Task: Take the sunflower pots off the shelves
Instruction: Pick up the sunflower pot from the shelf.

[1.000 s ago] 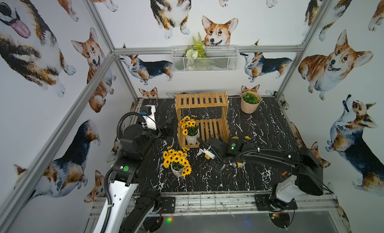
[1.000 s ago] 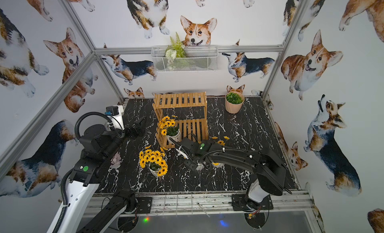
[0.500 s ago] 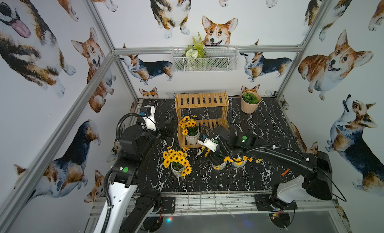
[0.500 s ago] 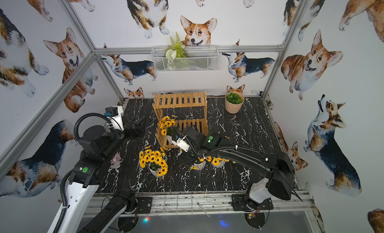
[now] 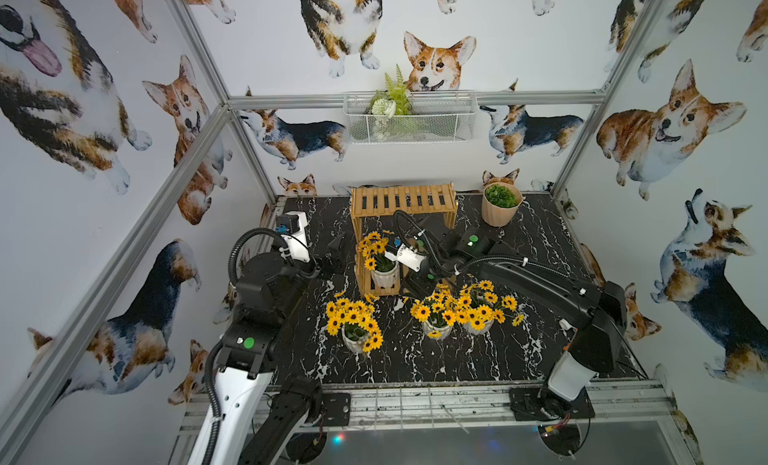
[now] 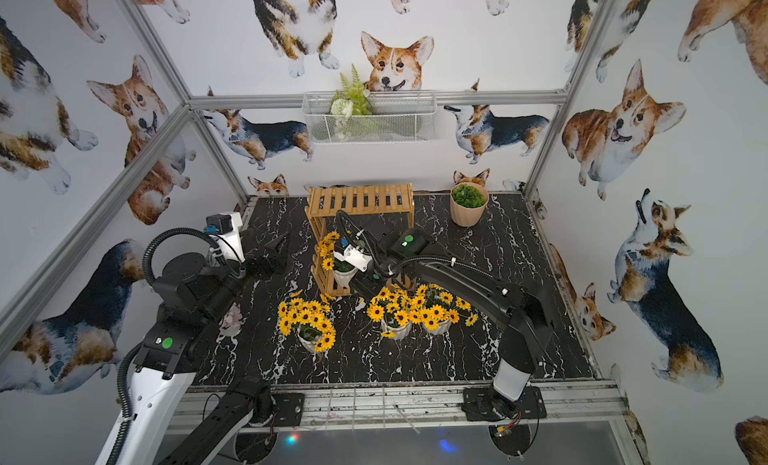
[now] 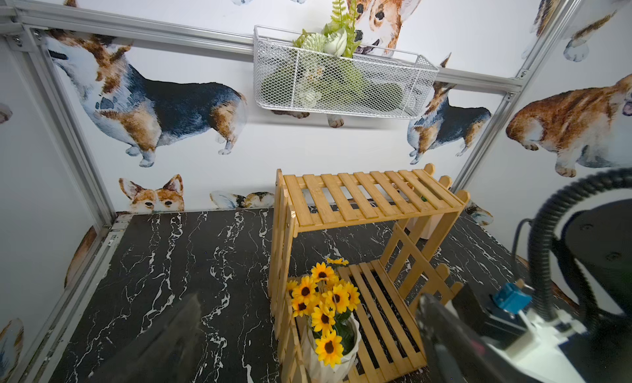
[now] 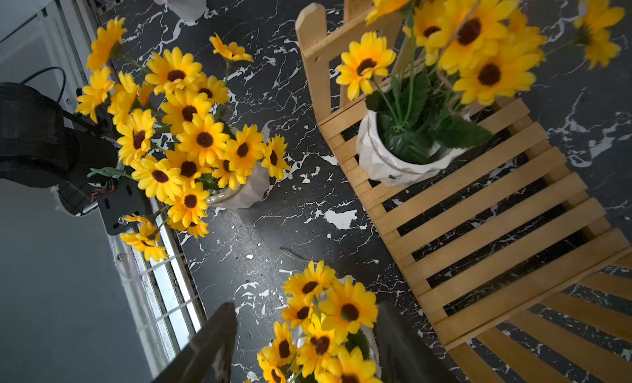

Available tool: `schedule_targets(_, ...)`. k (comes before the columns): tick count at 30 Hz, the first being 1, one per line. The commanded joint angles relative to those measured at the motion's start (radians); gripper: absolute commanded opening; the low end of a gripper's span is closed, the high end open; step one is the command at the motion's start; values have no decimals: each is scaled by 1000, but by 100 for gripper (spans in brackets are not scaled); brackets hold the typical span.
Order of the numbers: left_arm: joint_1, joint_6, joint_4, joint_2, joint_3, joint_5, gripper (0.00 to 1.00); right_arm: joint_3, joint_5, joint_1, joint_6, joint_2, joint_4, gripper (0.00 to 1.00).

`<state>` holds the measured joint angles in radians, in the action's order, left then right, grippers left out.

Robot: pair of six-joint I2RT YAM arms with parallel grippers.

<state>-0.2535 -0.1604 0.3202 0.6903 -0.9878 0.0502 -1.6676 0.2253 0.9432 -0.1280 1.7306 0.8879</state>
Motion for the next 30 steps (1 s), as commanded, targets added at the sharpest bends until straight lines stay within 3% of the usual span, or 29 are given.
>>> schedule_targets(1,2,13,-6,-2,-8,-8,100,-65,37,-6,-84,64,77,67)
schedule_targets(24,2,14,-24,23,-20,-4,100,-307,13,-16,-218,313,108,64)
schedule_targets(30,2,17,-16,29,-40,-5,100,-356,10,-18,-256,356,122,58)
